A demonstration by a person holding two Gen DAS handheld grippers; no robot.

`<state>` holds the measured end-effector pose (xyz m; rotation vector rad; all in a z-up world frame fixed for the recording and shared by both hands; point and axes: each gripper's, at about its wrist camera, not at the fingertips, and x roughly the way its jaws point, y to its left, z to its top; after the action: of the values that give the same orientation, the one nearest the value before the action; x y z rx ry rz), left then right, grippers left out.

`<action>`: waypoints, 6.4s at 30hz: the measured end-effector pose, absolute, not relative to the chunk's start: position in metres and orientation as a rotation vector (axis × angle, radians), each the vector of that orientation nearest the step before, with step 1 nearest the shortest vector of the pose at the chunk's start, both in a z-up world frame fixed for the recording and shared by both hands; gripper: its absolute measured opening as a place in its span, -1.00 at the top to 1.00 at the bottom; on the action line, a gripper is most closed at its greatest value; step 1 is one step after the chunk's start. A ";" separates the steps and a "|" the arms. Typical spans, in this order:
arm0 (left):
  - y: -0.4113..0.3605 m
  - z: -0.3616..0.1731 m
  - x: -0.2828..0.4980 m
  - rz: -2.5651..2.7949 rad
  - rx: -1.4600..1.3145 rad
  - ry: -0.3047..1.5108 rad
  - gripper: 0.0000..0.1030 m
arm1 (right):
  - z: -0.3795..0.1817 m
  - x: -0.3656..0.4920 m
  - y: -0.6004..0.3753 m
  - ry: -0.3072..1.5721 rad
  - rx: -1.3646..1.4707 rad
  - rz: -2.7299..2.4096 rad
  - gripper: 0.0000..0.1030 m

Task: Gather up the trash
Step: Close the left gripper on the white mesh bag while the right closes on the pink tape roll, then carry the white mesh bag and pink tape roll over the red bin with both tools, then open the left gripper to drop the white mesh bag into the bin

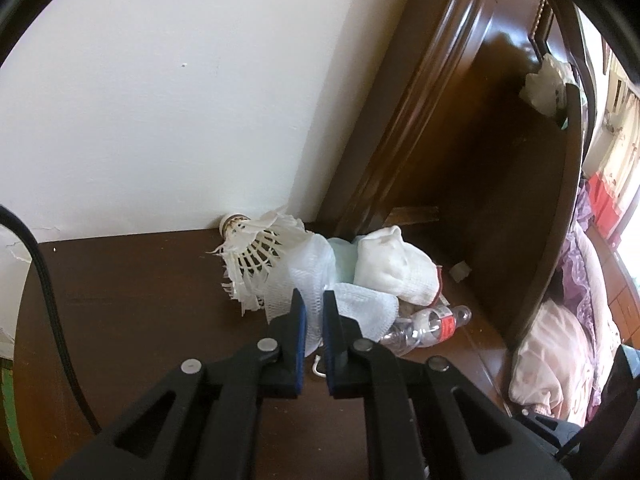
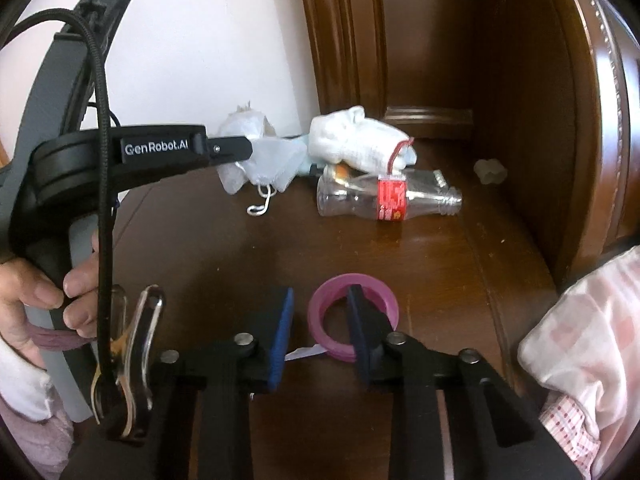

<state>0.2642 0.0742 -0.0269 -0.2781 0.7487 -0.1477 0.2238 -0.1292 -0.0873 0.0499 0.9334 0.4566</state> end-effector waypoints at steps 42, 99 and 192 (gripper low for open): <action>0.071 -0.020 0.262 -0.170 -0.273 0.745 0.86 | -0.088 0.210 -0.140 0.917 0.019 0.420 0.14; 0.164 0.021 0.052 -0.014 -0.281 0.615 0.86 | -0.038 0.109 -0.108 0.787 0.231 0.628 0.14; 0.346 -0.259 -0.083 0.485 -0.651 1.142 0.64 | -0.059 0.000 0.138 0.828 -0.124 1.153 0.14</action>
<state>-0.0832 0.3458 -0.2589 -0.6507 1.1421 0.4847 0.0000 0.1376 -0.0587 -0.1239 0.8279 1.1529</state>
